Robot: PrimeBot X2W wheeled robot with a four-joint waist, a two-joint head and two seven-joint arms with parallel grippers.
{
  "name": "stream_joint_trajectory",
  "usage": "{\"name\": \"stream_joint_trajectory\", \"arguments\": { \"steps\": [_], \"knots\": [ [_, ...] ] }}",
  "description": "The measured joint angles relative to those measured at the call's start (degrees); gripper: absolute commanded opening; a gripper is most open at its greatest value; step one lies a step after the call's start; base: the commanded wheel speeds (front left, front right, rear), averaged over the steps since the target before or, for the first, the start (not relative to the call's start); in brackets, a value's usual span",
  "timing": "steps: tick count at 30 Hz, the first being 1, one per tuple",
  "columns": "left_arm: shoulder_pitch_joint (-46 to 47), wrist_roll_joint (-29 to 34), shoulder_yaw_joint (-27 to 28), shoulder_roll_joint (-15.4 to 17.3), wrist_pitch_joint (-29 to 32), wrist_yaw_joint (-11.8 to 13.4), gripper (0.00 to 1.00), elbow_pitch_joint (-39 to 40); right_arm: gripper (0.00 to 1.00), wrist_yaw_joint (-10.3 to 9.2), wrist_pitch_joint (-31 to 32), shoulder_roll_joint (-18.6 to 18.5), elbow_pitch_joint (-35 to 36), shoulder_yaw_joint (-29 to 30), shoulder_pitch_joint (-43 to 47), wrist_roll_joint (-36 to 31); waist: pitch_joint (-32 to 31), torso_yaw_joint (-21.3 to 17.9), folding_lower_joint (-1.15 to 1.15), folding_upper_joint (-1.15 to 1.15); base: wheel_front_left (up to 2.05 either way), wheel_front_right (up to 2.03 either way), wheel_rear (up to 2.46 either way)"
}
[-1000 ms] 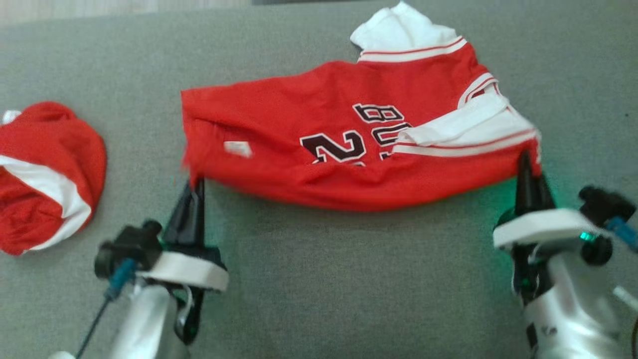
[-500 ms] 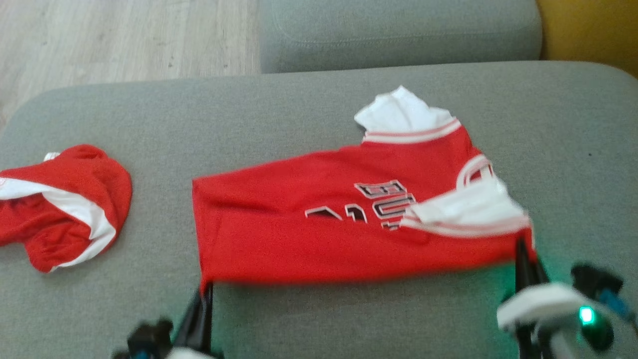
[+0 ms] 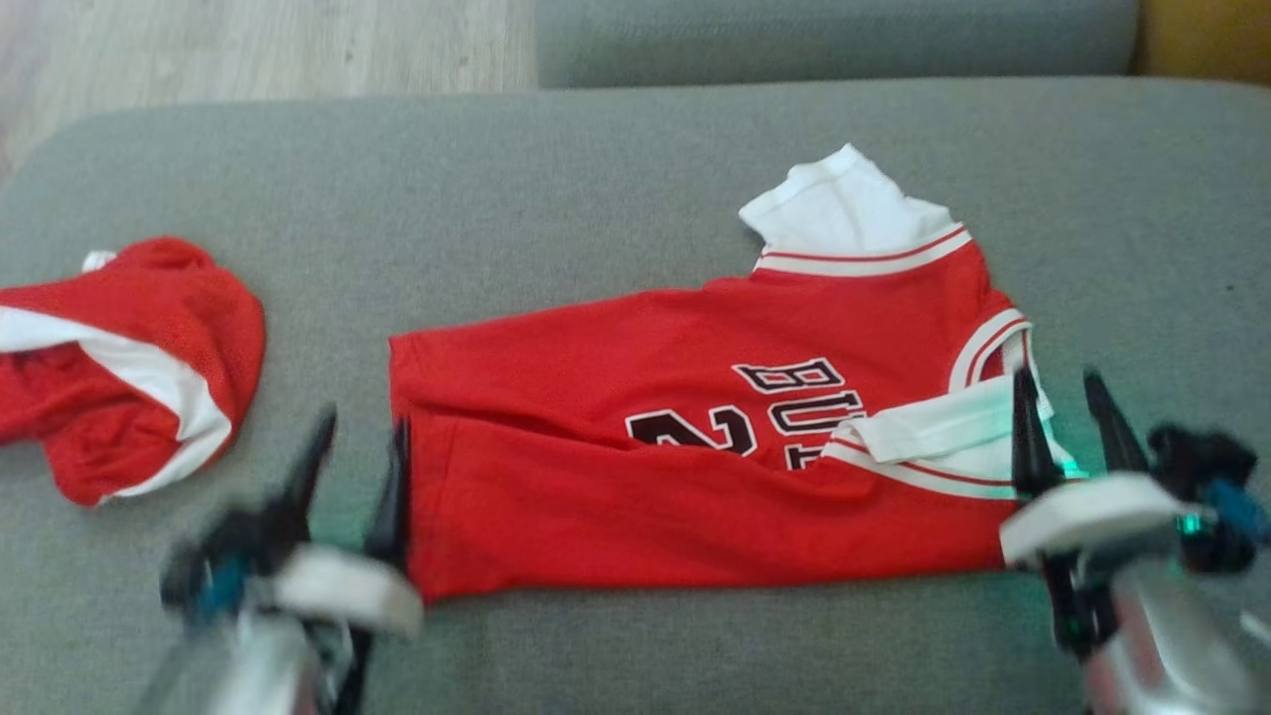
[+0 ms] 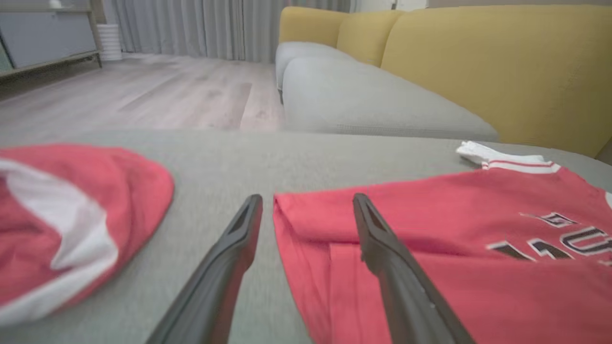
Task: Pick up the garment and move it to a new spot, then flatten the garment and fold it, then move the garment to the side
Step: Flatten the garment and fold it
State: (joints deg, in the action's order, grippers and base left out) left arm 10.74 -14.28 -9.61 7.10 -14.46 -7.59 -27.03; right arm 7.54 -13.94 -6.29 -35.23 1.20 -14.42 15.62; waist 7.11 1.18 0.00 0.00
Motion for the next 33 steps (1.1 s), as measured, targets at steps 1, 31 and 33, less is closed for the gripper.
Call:
{"name": "stream_joint_trajectory", "arguments": {
  "steps": [1, 31, 33],
  "knots": [
    [3.18, -1.42, -1.53, 1.37, 1.70, 0.00, 1.00, -1.37, 1.00, 0.00, 0.01, -0.02, 0.25, -0.52, -1.27, -0.21, 0.59, 0.09, 0.00, 0.00, 0.00, 0.00, 0.00],
    [26.99, -38.02, -29.80, 15.53, 20.90, 0.01, 0.00, -11.69, 1.00, 0.00, 2.12, -2.63, -5.92, -10.32, -22.95, -1.02, 11.89, -1.19, 0.00, 0.00, 0.00, 0.00, 0.00],
    [27.20, -38.74, -31.26, 15.56, 19.25, 0.01, 0.00, -11.38, 1.00, 0.00, 3.60, -3.56, -7.21, -11.09, -24.23, -1.90, 12.34, -0.83, 0.00, 0.00, 0.00, 0.00, 0.00]
  ]
}}
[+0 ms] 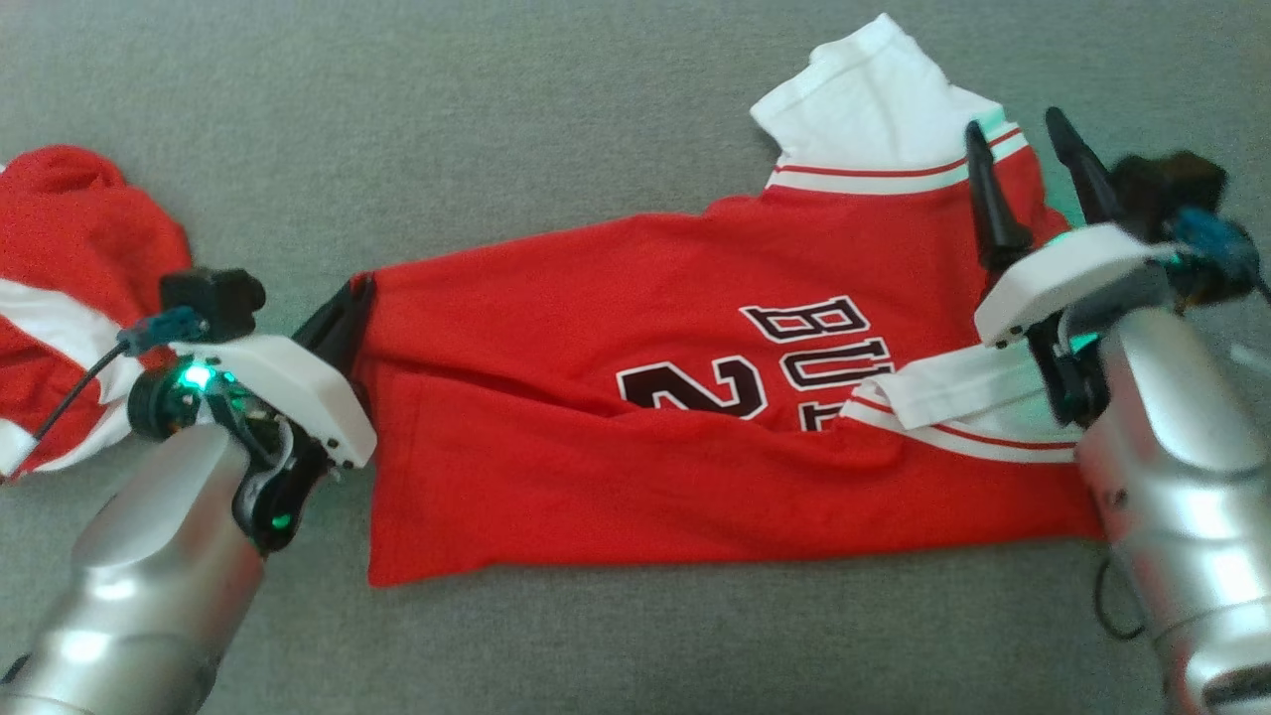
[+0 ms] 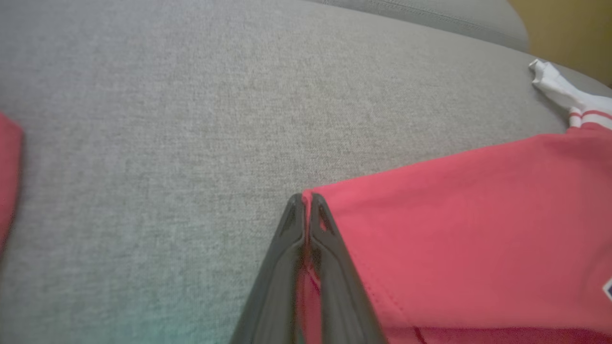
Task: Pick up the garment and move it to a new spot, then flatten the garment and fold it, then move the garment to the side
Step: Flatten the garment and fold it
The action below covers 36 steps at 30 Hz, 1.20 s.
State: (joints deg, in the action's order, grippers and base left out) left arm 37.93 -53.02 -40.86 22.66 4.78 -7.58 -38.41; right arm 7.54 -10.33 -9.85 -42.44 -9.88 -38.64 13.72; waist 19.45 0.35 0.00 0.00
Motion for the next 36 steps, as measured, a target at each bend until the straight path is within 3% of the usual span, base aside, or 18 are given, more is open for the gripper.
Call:
{"name": "stream_joint_trajectory", "arguments": {
  "steps": [9, 17, 25, 26, 27, 32, 36],
  "knots": [
    [7.17, 1.76, -2.90, -0.78, -12.06, -0.01, 0.00, 0.12, 1.00, 0.00, 11.27, -5.59, -7.83, -3.23, -13.89, -3.97, 2.42, 4.63, 0.00, 0.00, 0.00, 0.00, 0.00],
    [10.42, 1.04, -8.36, -3.45, -15.15, -0.01, 0.00, 0.64, 1.00, 0.00, 17.89, -6.49, -16.58, -3.50, -20.45, -5.24, 5.14, 10.07, 0.00, 0.00, 0.00, 0.00, 0.00],
    [13.05, -1.09, -12.05, -5.42, -17.31, -0.01, 0.00, 0.24, 1.00, 0.00, 19.06, -7.46, -21.58, -0.91, -24.26, -6.83, 7.89, 12.73, 0.00, 0.00, 0.00, 0.00, 0.00],
    [13.55, -1.67, -12.99, -5.37, -17.62, -0.01, 0.00, -0.10, 0.58, 0.00, 20.00, -7.28, -22.46, -0.93, -25.29, -6.77, 8.29, 12.97, 0.00, 0.00, 0.00, 0.00, 0.00],
    [13.57, -1.99, -13.18, -5.36, -17.95, -0.01, 0.00, -0.20, 0.00, 0.00, 20.01, -7.22, -22.80, -0.83, -25.68, -6.57, 8.43, 12.96, 0.00, 0.00, 0.00, 0.00, 0.00],
    [13.97, -2.64, -13.62, -5.27, -18.57, -0.01, 0.00, -1.05, 0.00, 0.00, 15.23, -8.29, -23.02, 0.19, -25.86, -8.14, 8.48, 12.67, 0.00, 0.00, 0.00, 0.00, 0.00],
    [15.30, -0.05, -9.56, -5.28, -19.06, -0.01, 0.00, -1.40, 0.00, 0.00, 4.95, -10.74, -20.93, 4.94, -27.15, -11.34, 8.24, 12.35, 0.00, 0.00, 0.00, 0.00, 0.00]
  ]
}}
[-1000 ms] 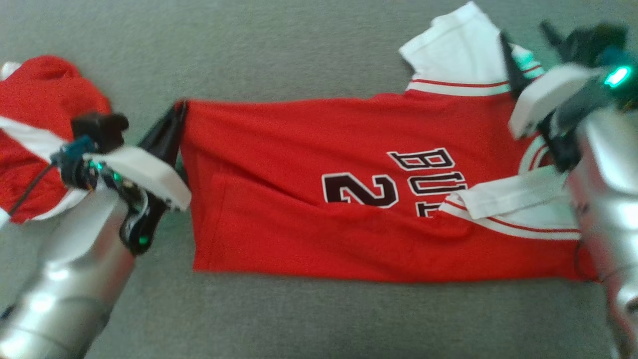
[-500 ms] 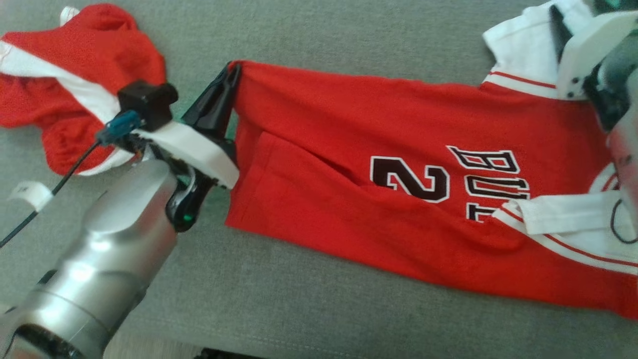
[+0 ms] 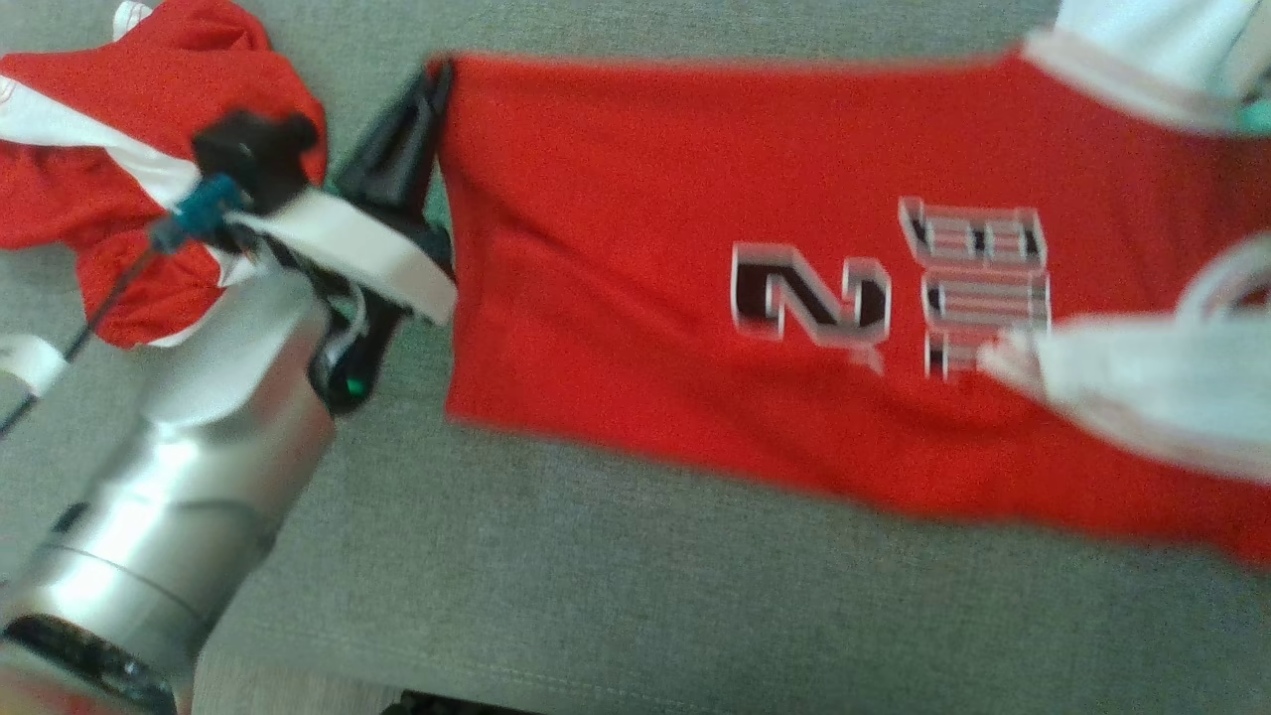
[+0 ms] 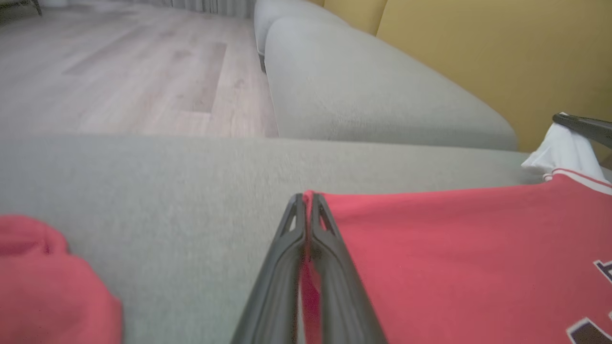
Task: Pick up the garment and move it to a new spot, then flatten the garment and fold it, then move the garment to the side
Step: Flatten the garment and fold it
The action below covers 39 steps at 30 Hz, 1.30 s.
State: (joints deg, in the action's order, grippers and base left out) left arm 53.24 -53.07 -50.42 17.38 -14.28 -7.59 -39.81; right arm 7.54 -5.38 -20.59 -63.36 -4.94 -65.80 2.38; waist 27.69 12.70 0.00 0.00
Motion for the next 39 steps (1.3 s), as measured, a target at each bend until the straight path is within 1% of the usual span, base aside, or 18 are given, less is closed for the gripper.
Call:
{"name": "stream_joint_trajectory", "arguments": {
  "steps": [2, 3, 5, 8, 11, 14, 17, 22, 25, 26, 27, 28, 29, 30, 32, 34, 35, 39],
  "knots": [
    [0.49, 3.64, 4.47, -0.12, -0.01, 0.02, 0.00, 1.85, 0.00, 0.00, -3.98, 0.08, 0.98, 2.16, -1.68, -1.16, -0.13, -0.13, 0.00, 0.00, 0.00, 0.00, 0.00],
    [0.51, 5.47, 6.45, -0.22, -0.04, 0.05, 0.00, 2.66, 0.00, 0.00, -4.97, 0.26, 1.04, 2.97, -2.48, -1.68, -0.29, -0.21, 0.00, 0.00, 0.00, 0.00, 0.00],
    [0.05, 9.60, 9.77, -0.54, -0.26, 0.11, 0.00, 3.70, 0.00, 0.00, -6.17, 0.59, 1.04, 3.99, -3.21, -2.53, -0.83, -0.47, 0.00, 0.00, 0.00, 0.00, 0.00],
    [-2.71, 15.11, 13.34, -1.09, -0.36, 0.11, 0.00, 4.79, 0.00, 0.00, -7.28, 1.65, 0.19, 4.79, -2.25, -2.53, -2.09, -1.11, 0.00, 0.00, 0.00, 0.00, 0.00],
    [-7.49, 21.13, 16.25, -1.30, -0.42, 0.11, 0.00, 5.32, 0.00, 0.00, -8.34, 3.42, 0.21, 5.28, 1.16, -0.48, -3.88, -2.04, 0.01, 0.00, 0.00, 0.00, 0.00],
    [-12.77, 27.03, 19.37, -0.97, -0.43, 0.11, 0.00, 6.84, 0.00, 0.00, -8.83, 4.89, 2.76, 4.69, 7.23, 3.46, -5.81, -3.24, 0.01, 0.00, 0.00, 0.00, 0.00],
    [-18.15, 30.77, 22.92, -1.12, -0.42, 0.37, 0.00, 8.35, 0.00, 0.00, -8.83, 5.17, 7.66, 1.24, 15.72, 8.09, -7.98, -4.37, 0.02, 0.00, 0.00, 0.00, 0.00],
    [-27.97, 34.42, 28.31, -1.80, -0.42, 0.52, 0.00, 9.11, 0.00, 0.00, -8.75, 5.09, 17.17, -2.81, 29.64, 18.23, -11.06, -6.84, 0.02, 0.00, 0.00, 0.00, 0.00],
    [-32.31, 35.77, 30.32, -2.77, -0.42, 0.51, 0.00, 8.68, 0.00, 0.00, -6.86, 4.98, 21.50, -3.79, 36.64, 22.43, -12.93, -7.94, 0.02, 0.00, 0.00, 0.00, 0.00],
    [-33.32, 36.22, 31.28, -3.26, -0.42, 0.51, 0.16, 8.71, 0.00, 0.00, -5.99, 4.98, 22.40, -3.68, 38.67, 23.58, -13.55, -8.19, 0.02, 0.00, 0.00, 0.00, 0.00],
    [-34.04, 36.72, 32.39, -3.86, -0.42, 0.51, 0.80, 8.88, 0.00, 0.00, -4.91, 5.00, 22.97, -3.34, 40.51, 24.51, -14.12, -8.41, 0.02, 0.00, 0.00, 0.00, 0.00],
    [-34.58, 37.42, 33.27, -4.28, -0.42, 0.53, 1.00, 9.07, 0.43, 0.00, -4.37, 5.04, 23.54, -2.78, 42.23, 25.05, -14.64, -8.57, 0.02, 0.00, 0.00, 0.00, 0.00],
    [-35.02, 38.24, 34.28, -4.66, -0.42, 0.57, 1.00, 9.27, 1.00, 0.00, -4.19, 5.14, 24.19, -1.96, 43.75, 25.33, -15.10, -8.69, 0.02, 0.00, 0.00, 0.00, 0.00],
    [-35.39, 39.00, 35.44, -5.06, -0.42, 0.66, 1.00, 9.55, 1.00, 0.00, -4.21, 5.22, 24.72, -1.03, 45.04, 25.35, -15.54, -8.79, 0.01, 0.00, 0.00, 0.00, 0.00],
    [-36.49, 40.41, 37.58, -5.80, -0.42, 1.78, 1.00, 10.85, 1.00, 0.00, -5.08, 5.53, 26.16, 0.21, 46.88, 24.34, -16.38, -8.96, 0.01, 0.00, 0.00, 0.00, 0.00],
    [-38.06, 41.41, 39.80, -6.78, -0.42, 2.58, 1.00, 11.99, 1.00, 0.00, -6.42, 6.86, 27.82, 1.75, 47.93, 22.80, -17.27, -9.15, 0.01, 0.00, 0.00, 0.00, 0.00],
    [-38.06, 41.41, 39.80, -6.78, -0.42, 2.58, 1.00, 11.99, 1.00, 0.00, -6.42, 6.86, 27.82, 1.75, 47.93, 22.80, -17.27, -9.15, 0.01, 0.00, 0.00, 0.00, 0.00],
    [-42.77, 43.44, 43.06, -9.32, -0.42, 3.34, 1.00, 15.04, 1.00, 0.00, -8.13, 10.63, 30.90, 3.52, 50.17, 17.64, -19.24, -9.60, 0.01, 0.00, 0.00, 0.00, 0.00]
  ]
}}
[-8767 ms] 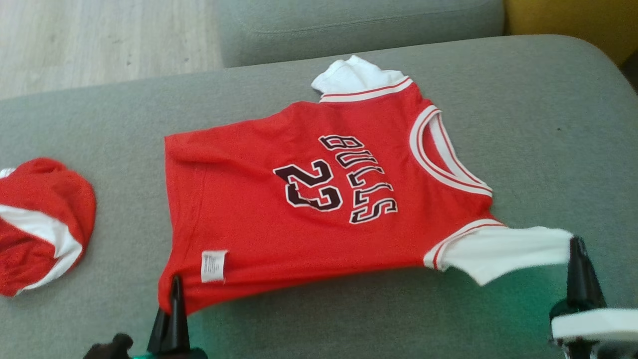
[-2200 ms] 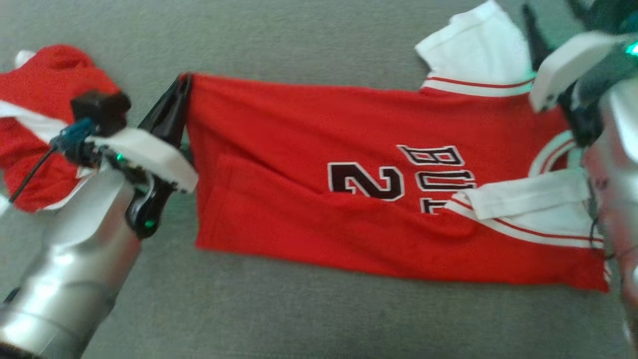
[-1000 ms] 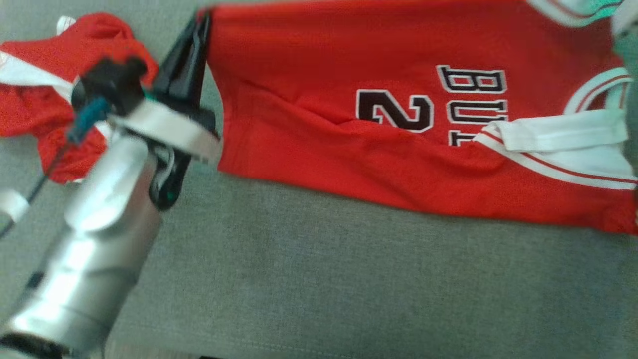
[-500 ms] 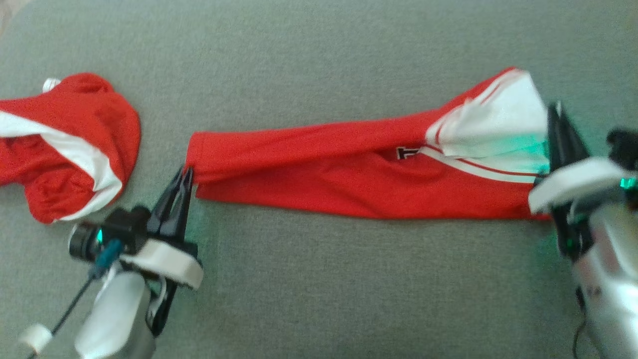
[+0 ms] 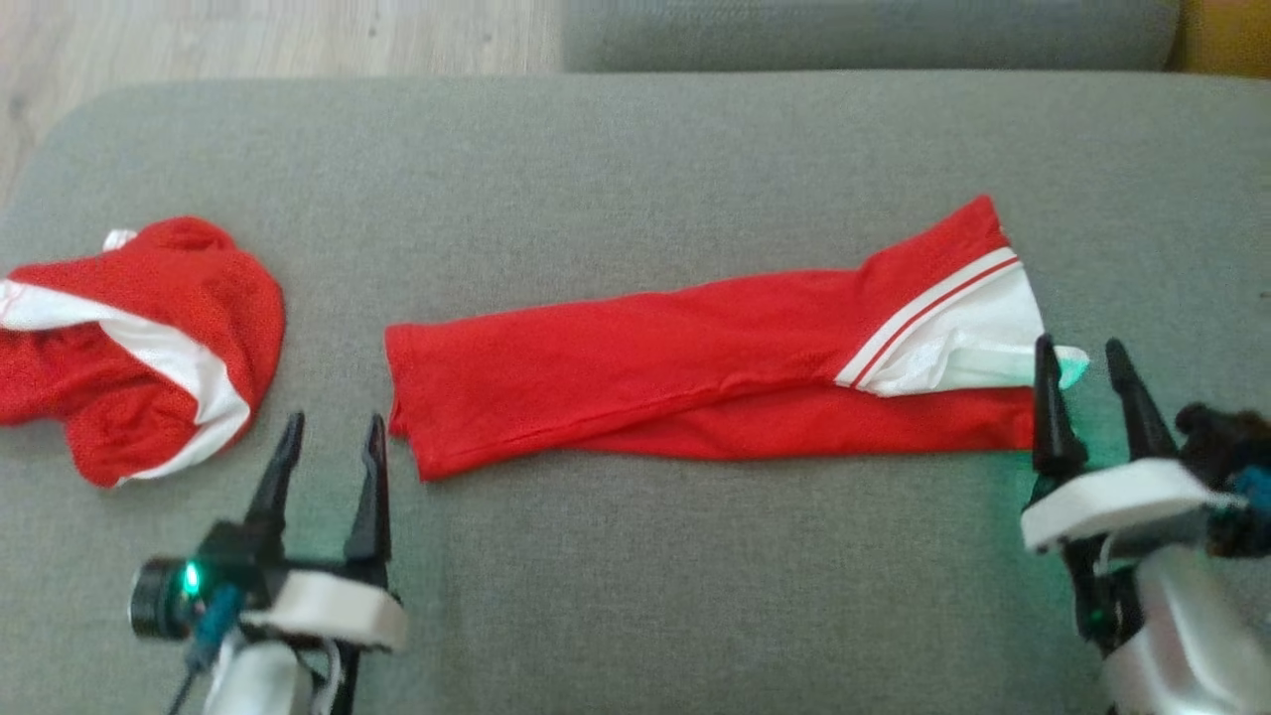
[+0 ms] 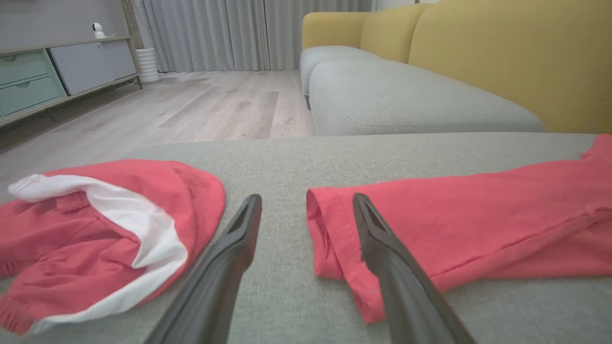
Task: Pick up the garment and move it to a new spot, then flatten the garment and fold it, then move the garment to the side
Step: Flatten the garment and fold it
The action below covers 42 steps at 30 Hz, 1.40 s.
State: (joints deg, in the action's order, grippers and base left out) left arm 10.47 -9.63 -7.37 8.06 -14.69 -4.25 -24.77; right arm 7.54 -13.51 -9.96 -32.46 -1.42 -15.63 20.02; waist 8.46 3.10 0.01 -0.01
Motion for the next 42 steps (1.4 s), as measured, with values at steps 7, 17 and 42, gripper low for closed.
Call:
{"name": "stream_joint_trajectory", "arguments": {
  "steps": [7, 17, 42],
  "knots": [
    [-8.01, 1.93, 3.19, -3.45, 0.00, 0.71, 1.00, 3.43, 1.00, 0.00, -0.71, 5.35, 4.36, 4.15, 8.08, -9.92, -3.93, -0.68, 0.00, 0.00, 0.00, 0.00, 0.00],
    [-14.49, 2.92, 3.16, -5.01, 0.00, 0.15, 1.00, 4.77, 1.00, 0.00, -0.71, 7.30, 3.87, 5.56, 15.07, -10.57, -8.04, -0.86, 0.01, 0.00, 0.00, 0.00, 0.00],
    [-6.08, 0.49, -3.12, -5.28, 0.00, -0.81, 1.00, 3.36, 0.25, 0.00, 8.72, 5.67, -17.62, 17.47, -12.09, -20.20, 4.94, 4.94, -0.01, 0.00, 0.00, 0.00, 0.00]
  ]
}}
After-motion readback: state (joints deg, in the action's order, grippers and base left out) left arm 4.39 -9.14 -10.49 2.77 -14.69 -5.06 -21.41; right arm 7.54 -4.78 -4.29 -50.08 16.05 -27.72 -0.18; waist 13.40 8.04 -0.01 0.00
